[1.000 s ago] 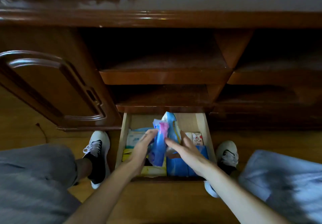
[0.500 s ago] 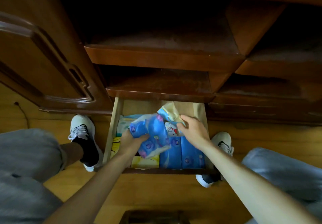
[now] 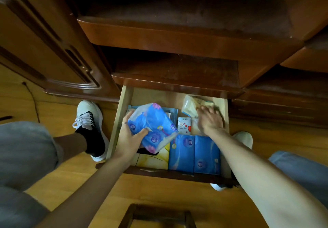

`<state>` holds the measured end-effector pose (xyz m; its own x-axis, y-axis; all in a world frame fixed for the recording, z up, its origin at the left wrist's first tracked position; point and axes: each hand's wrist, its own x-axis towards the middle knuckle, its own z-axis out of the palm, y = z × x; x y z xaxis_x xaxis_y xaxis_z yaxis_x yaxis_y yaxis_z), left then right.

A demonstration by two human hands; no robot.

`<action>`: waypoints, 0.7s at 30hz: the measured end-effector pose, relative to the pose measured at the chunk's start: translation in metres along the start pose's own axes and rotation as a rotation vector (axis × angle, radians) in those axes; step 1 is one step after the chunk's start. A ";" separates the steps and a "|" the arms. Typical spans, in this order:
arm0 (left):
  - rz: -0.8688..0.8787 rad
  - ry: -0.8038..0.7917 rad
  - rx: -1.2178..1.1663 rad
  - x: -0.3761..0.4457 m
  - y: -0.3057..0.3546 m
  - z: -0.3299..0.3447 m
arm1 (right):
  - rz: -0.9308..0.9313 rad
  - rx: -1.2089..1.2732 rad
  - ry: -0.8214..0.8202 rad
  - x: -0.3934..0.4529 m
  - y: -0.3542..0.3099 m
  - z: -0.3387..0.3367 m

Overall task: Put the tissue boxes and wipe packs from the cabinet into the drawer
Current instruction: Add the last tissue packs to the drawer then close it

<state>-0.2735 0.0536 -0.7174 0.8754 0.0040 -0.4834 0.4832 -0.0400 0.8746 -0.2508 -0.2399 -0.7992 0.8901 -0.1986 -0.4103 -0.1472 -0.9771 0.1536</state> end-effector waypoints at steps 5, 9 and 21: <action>-0.059 0.007 -0.034 0.006 -0.002 0.010 | -0.054 0.016 -0.041 0.006 0.013 0.000; -0.091 -0.023 -0.080 0.003 -0.003 0.015 | -0.085 0.036 0.097 0.000 0.009 -0.004; -0.124 0.035 -0.124 0.003 0.001 0.011 | -0.256 0.277 -0.178 0.007 0.004 -0.005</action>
<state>-0.2703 0.0431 -0.7185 0.8081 0.0365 -0.5879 0.5836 0.0862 0.8075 -0.2433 -0.2451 -0.7964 0.8283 0.0671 -0.5563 -0.0632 -0.9753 -0.2116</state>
